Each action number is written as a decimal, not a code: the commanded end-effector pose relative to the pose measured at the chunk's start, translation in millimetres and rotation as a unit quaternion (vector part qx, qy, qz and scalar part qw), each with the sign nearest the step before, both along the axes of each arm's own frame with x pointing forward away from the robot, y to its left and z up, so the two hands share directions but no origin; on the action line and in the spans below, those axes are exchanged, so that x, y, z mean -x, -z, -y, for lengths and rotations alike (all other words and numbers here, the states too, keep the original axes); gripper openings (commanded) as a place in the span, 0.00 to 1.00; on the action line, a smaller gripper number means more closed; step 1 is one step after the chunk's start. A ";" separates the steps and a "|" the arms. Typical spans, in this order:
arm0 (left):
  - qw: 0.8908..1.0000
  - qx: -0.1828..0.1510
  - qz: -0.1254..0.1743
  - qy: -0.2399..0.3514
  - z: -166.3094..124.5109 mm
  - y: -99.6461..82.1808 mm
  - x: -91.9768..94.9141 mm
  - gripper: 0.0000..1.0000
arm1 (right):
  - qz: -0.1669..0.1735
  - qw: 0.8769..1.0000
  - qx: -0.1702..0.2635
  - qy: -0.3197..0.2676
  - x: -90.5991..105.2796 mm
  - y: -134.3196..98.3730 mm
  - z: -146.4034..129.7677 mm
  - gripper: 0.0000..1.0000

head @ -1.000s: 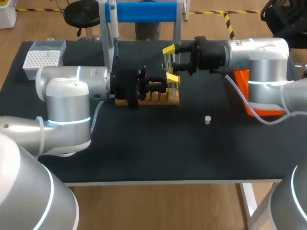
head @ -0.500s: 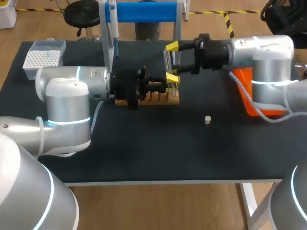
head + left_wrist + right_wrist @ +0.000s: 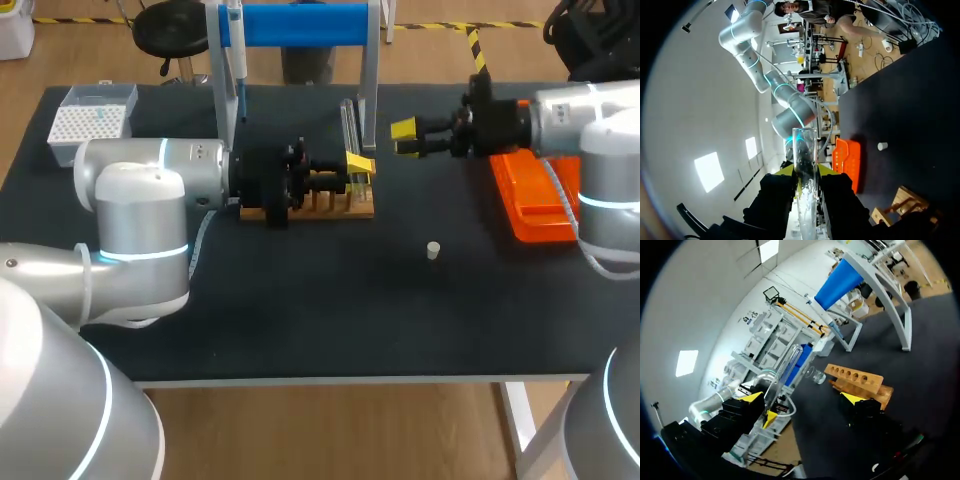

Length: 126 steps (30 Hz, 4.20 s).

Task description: Invert the test tube, pick up the pipette, mount the tip to pipette, aspirate from beaker and dispense into the tube, eject the tip, return the pipette, and cap with the stopper.

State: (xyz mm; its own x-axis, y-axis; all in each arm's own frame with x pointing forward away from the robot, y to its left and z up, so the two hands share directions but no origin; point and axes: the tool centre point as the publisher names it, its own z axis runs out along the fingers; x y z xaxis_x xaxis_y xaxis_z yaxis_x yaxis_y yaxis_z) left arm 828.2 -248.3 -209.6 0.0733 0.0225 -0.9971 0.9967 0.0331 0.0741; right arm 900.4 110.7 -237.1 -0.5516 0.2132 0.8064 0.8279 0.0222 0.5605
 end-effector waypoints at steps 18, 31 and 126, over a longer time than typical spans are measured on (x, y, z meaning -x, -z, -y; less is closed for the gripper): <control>1.000 0.001 0.001 -0.002 0.8 0.1 0.8 0.00 | 0.309 0.935 0.177 0.000 -3.8 25.3 4.6 1.00; 1.000 0.001 0.001 -0.002 0.8 0.1 0.8 0.00 | 0.378 0.904 0.201 -0.005 -15.9 46.9 -6.8 1.00; 0.734 0.065 -0.674 -0.059 -42.5 -44.8 -124.9 0.00 | 0.432 0.879 0.204 0.009 -15.9 74.9 -27.1 1.00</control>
State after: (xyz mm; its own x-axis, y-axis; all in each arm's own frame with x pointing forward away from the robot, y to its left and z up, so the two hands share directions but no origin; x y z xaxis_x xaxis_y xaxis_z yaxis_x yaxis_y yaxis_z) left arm 946.8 -202.9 -158.8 -0.9747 -0.1600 -0.1560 0.1488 0.0560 -0.9873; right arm 916.7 138.3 -311.9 -0.9137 0.4024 -0.0561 0.1008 0.3582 0.9282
